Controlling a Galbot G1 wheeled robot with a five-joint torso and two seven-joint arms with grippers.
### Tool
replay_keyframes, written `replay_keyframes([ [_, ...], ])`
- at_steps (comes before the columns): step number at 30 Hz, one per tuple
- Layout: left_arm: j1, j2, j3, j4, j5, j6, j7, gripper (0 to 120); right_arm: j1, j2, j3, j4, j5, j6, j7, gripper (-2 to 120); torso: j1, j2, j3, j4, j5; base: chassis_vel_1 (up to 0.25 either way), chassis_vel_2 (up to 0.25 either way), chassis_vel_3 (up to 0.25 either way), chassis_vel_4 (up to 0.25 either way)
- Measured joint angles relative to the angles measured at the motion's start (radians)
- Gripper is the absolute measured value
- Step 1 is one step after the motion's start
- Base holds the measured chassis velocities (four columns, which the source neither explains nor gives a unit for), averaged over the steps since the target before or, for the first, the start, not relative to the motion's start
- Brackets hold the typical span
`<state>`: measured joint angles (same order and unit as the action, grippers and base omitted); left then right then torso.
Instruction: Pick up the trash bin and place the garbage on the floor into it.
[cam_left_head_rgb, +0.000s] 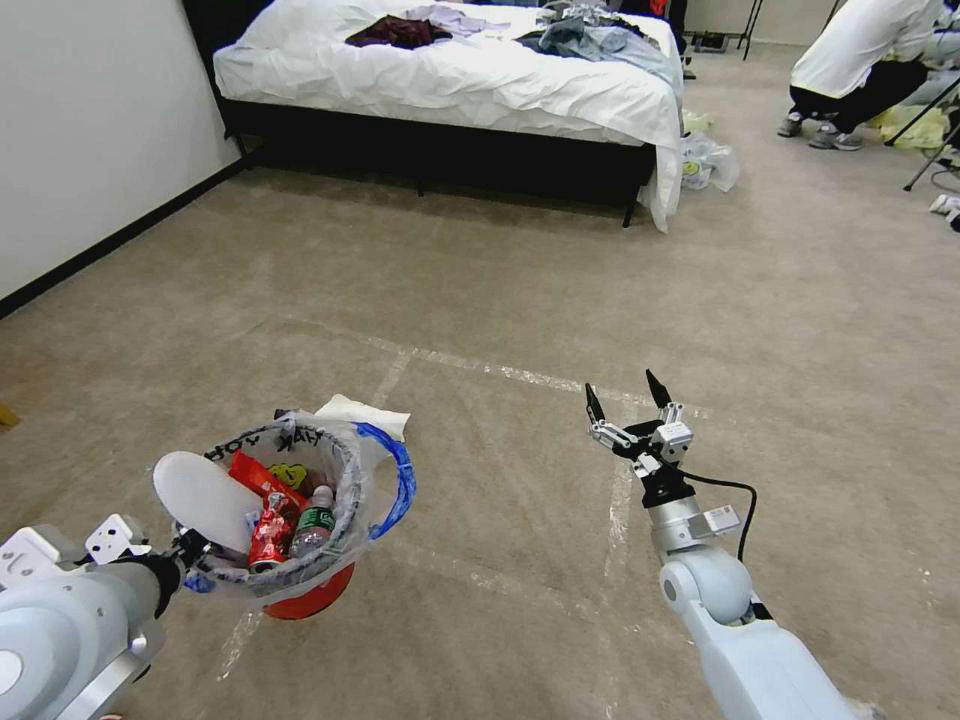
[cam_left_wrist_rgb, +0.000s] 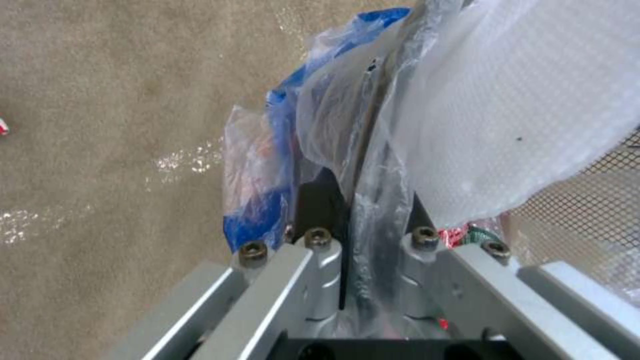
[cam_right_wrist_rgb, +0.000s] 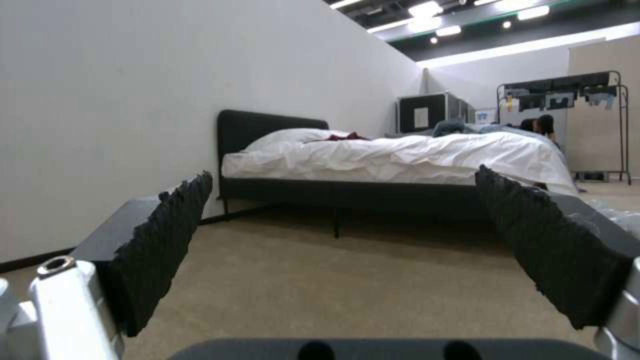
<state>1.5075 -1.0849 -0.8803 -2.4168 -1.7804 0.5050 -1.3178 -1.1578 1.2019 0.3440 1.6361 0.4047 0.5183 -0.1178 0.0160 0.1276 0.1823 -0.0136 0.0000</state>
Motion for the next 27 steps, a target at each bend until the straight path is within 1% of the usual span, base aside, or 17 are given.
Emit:
replay_keyframes([
  [11,0.001,0.000,0.005,0.002,0.001,0.000,0.001,4,0.002,0.001,-0.001,-0.013,-0.002,0.012,-0.005,100,0.000,0.000,0.000,0.0001,0.0000,0.015,0.012,0.016,0.014],
  [19,0.008,-0.005,0.010,-0.001,0.008,0.001,0.002,4,0.000,0.001,-0.003,-0.018,-0.002,0.018,-0.017,100,0.000,0.000,0.000,0.0004,0.0000,0.077,0.078,0.072,0.068],
  [27,0.012,-0.004,0.004,-0.003,0.008,0.002,0.004,4,-0.003,0.009,-0.006,-0.022,-0.007,0.023,-0.022,100,0.000,0.000,0.000,0.0000,0.0000,0.063,0.068,0.072,0.062],
])
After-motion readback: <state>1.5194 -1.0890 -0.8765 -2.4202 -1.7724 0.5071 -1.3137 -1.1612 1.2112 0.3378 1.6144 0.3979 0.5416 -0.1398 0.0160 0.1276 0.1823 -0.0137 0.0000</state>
